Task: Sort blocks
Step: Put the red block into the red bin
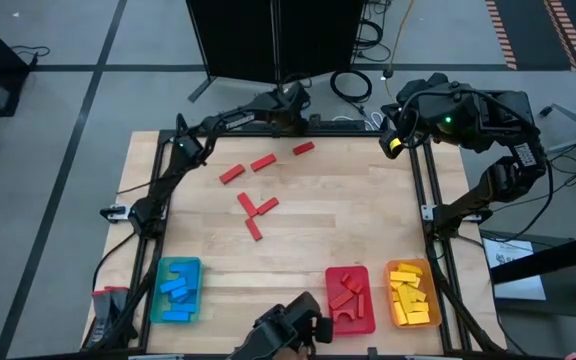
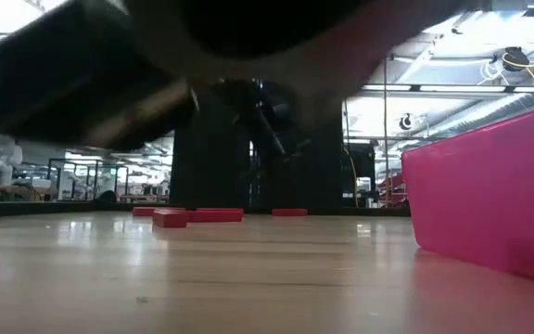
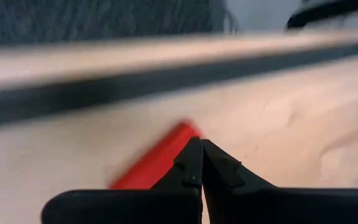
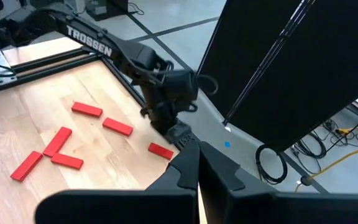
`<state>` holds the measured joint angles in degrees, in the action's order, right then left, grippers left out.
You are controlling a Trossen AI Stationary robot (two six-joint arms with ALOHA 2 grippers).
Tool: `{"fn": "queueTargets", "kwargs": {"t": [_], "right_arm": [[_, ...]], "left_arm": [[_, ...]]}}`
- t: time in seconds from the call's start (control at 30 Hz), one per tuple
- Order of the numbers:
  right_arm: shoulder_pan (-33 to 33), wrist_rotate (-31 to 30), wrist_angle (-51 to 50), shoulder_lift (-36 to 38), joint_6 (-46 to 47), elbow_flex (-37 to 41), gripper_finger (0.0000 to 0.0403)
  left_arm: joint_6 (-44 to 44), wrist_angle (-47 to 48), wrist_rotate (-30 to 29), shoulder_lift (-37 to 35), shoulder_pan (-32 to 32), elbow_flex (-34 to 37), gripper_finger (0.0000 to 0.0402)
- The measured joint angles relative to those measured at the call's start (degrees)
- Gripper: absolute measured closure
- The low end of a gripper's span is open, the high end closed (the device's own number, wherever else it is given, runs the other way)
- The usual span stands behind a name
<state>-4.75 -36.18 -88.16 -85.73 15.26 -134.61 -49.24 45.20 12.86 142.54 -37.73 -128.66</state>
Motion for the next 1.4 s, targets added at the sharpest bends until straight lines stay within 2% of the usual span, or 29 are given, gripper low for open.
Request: {"fn": "queueTargets", "kwargs": {"t": [0.1, 0.27, 0.4, 0.47, 0.53, 0.67, 0.77, 0.87, 0.9, 1.03, 1.13, 1.27, 1.4], "right_arm": [[0.00, 0.03, -0.02, 0.02, -0.31, 0.00, 0.0403], [0.00, 0.18, -0.42, 0.02, -2.00, 0.00, 0.0403], [0.00, 0.22, -0.53, 0.02, -2.99, 0.00, 0.0403], [0.00, 0.24, -1.02, 0.02, -3.11, 0.00, 0.0403], [0.00, 0.33, -1.88, 0.02, -3.14, 0.00, 0.0403], [0.00, 0.28, -1.84, 0.02, -4.53, -0.02, 0.0403], [0.00, 0.28, -1.84, 0.02, -5.81, -0.01, 0.0403], [0.00, 0.29, -1.84, 0.02, -5.91, -0.02, 0.0403], [0.00, 0.29, -1.84, 0.02, -5.76, -0.02, 0.0403], [0.00, 0.28, -1.84, 0.02, -4.16, -0.02, 0.0403], [0.00, 0.26, -1.86, -0.32, -3.79, -0.02, 0.0403], [-0.21, -0.19, -1.58, -1.05, -4.55, 0.52, 0.0403], [-2.69, -0.93, 2.78, -2.38, -11.88, 5.74, 0.0403]], "left_arm": [[0.96, 1.11, 6.53, 2.05, 0.29, 0.11, 0.0402], [-0.57, 2.82, 5.04, 1.70, -0.38, -0.09, 0.0402], [-0.45, 3.96, 6.67, 3.25, -1.12, 0.01, 0.0401], [0.46, 7.60, 6.41, 3.51, -1.76, -0.12, 0.0401], [2.23, 8.54, 9.11, 4.08, -2.33, 0.04, 0.0401], [15.09, 16.62, 7.86, 3.77, -3.36, -0.15, 0.0401], [29.96, 35.27, -3.06, 3.11, -3.80, -0.18, 0.0401], [40.75, 45.10, -11.32, 2.80, -3.67, 0.12, 0.0401], [42.53, 46.30, -9.52, 2.50, -3.83, 0.40, 0.0401], [42.97, 40.72, -4.04, -3.99, -1.85, 0.29, 0.0401], [42.28, 36.32, -3.35, -8.87, -0.28, -0.28, 0.0401], [41.71, 35.34, -3.47, -12.25, 0.93, 0.31, 0.0401], [41.62, 36.21, -3.02, -22.51, 4.81, -0.09, 0.0401]]}}
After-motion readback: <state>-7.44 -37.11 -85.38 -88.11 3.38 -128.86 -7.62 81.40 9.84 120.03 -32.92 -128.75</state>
